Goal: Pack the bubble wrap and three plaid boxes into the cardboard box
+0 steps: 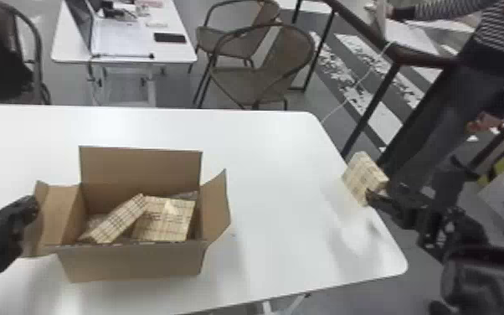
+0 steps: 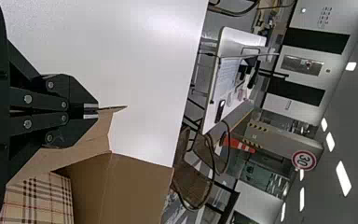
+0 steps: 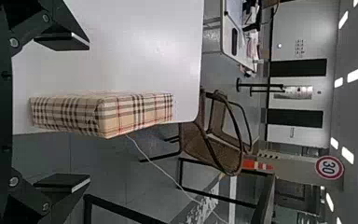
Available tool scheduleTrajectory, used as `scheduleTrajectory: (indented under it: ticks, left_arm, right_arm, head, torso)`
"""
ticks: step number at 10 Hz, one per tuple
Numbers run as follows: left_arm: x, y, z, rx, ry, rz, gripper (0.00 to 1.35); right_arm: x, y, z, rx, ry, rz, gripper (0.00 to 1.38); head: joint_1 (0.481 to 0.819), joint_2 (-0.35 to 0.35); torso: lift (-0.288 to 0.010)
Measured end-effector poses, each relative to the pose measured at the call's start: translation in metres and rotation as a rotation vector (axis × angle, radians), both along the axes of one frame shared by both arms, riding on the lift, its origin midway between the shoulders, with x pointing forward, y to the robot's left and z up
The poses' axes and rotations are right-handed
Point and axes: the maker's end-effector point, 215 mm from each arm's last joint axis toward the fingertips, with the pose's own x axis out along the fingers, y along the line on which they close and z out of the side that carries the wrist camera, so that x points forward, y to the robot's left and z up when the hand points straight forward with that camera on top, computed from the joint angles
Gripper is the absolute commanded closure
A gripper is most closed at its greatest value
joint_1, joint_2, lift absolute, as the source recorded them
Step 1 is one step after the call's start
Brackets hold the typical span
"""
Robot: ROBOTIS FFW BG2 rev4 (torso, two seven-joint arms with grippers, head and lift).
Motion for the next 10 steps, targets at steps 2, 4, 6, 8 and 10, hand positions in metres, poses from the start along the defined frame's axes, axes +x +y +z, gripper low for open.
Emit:
scheduleTrajectory:
  ticks: [2, 4, 6, 8, 10]
  left_arm:
    - [0.0, 0.0, 0.001, -0.001, -0.003, -0.001, 1.22]
    - [0.001, -0.001, 0.002, -0.002, -0.006, -0.002, 1.22]
    - [0.0, -0.001, 0.002, -0.005, -0.009, -0.003, 1.22]
    - [-0.001, 0.0, 0.002, -0.008, -0.012, -0.004, 1.22]
    - [-0.003, 0.002, 0.0, -0.008, -0.012, -0.001, 1.22]
  right_arm:
    - [0.003, -0.008, 0.003, -0.015, 0.003, 0.011, 0.28]
    - [0.006, -0.011, -0.002, 0.0, 0.0, 0.027, 0.28]
    - [0.009, -0.005, -0.017, 0.031, -0.02, 0.022, 0.28]
    - [0.015, 0.006, -0.026, 0.048, -0.045, 0.029, 0.28]
    - [0.024, 0.016, -0.026, 0.045, -0.065, 0.039, 0.29]
  head:
    - [0.695, -0.296]
    - [0.695, -0.299]
    - [0.695, -0.294]
    - [0.695, -0.28]
    - [0.695, -0.268]
  torso:
    - [-0.132]
    - [-0.132]
    - [-0.132]
    - [-0.132]
    - [-0.132]
